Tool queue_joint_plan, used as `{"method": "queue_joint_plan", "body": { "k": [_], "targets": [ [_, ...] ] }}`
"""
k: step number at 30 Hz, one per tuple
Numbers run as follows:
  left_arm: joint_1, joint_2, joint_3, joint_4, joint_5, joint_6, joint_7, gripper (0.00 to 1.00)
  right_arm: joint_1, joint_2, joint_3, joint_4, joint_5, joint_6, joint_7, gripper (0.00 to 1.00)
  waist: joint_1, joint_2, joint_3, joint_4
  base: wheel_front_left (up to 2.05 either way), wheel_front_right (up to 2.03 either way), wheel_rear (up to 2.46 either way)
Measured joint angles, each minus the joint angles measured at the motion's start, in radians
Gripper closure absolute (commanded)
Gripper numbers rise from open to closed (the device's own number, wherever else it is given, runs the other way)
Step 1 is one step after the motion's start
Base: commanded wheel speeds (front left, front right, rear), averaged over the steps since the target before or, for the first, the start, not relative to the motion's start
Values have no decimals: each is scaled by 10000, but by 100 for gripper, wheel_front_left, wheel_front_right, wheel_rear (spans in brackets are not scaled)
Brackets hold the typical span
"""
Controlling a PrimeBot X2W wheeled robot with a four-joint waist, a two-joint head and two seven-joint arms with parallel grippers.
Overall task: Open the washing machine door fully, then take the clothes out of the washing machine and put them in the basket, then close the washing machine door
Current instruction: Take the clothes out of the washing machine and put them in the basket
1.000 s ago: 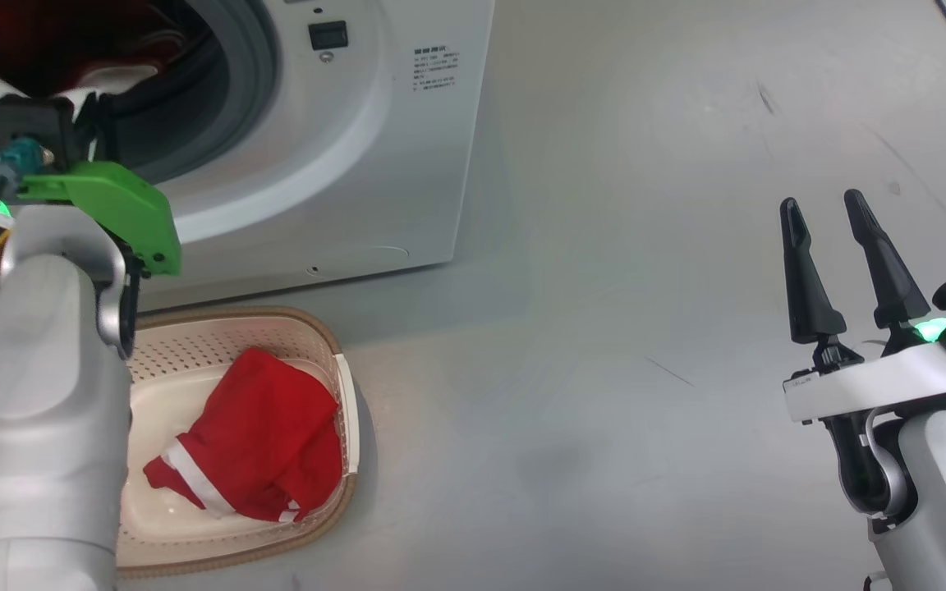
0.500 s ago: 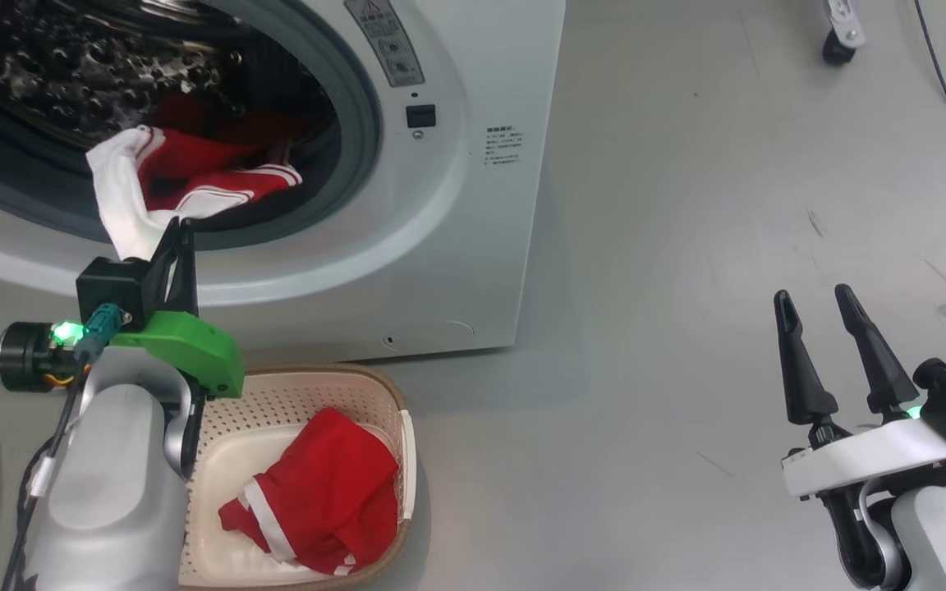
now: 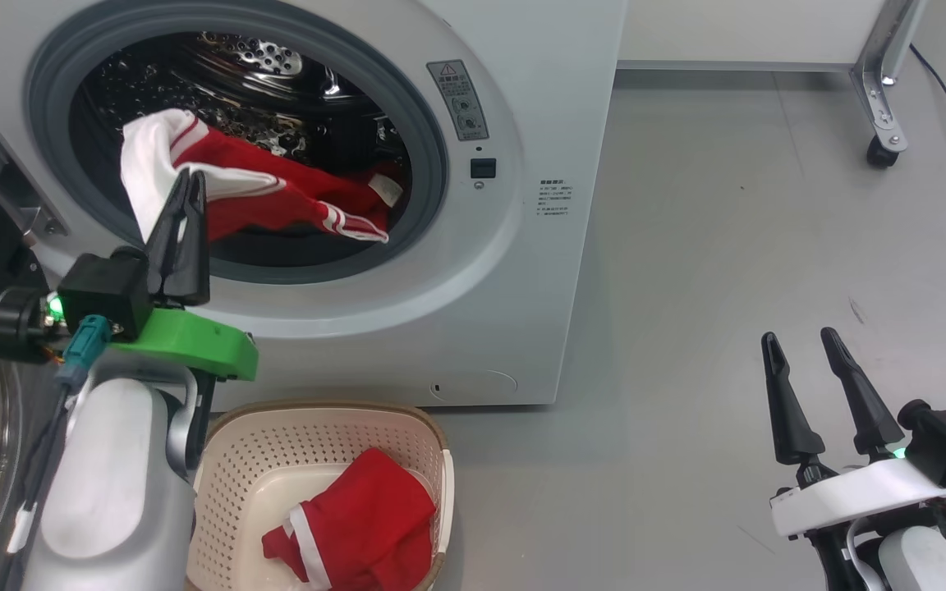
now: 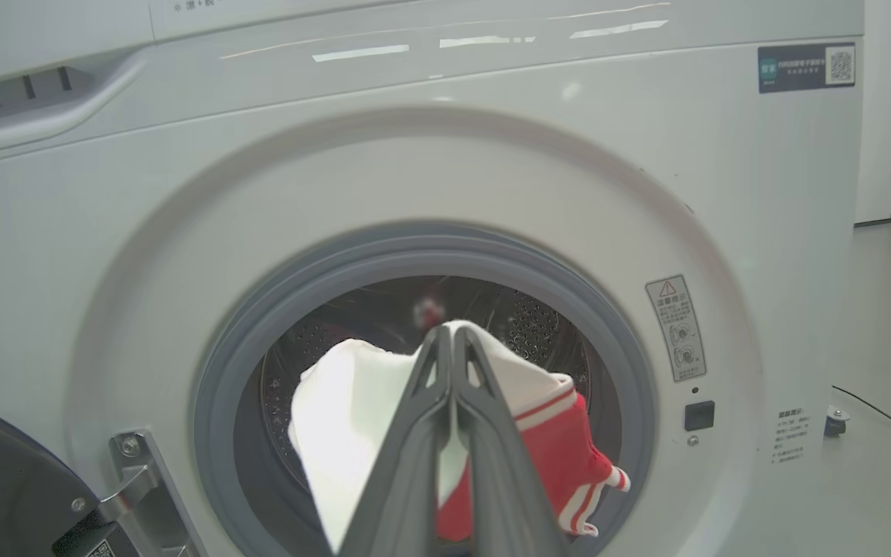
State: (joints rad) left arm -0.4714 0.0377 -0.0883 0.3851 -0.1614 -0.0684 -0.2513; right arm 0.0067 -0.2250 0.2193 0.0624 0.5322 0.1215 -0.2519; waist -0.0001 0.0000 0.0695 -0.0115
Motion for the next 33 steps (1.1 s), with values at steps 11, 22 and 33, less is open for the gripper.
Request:
{"method": "queue_joint_plan", "body": {
  "k": [11,22,33],
  "targets": [
    [-1,-12,33,-2439,-167,-71,-10,100,30,100,6,-163,-157,2,0,0,0,0,4,84,0,0,0],
    [646,-17,-299,-3055,-190,-58,-63,100,132,224,0,-284,-173,2,0,0,0,0,185,-13,0,0,0],
    [2369,-17,-487,-2117,-570,267,265,100,216,104,-228,-437,-242,2,0,0,0,0,627,15,0,0,0]
  ]
}}
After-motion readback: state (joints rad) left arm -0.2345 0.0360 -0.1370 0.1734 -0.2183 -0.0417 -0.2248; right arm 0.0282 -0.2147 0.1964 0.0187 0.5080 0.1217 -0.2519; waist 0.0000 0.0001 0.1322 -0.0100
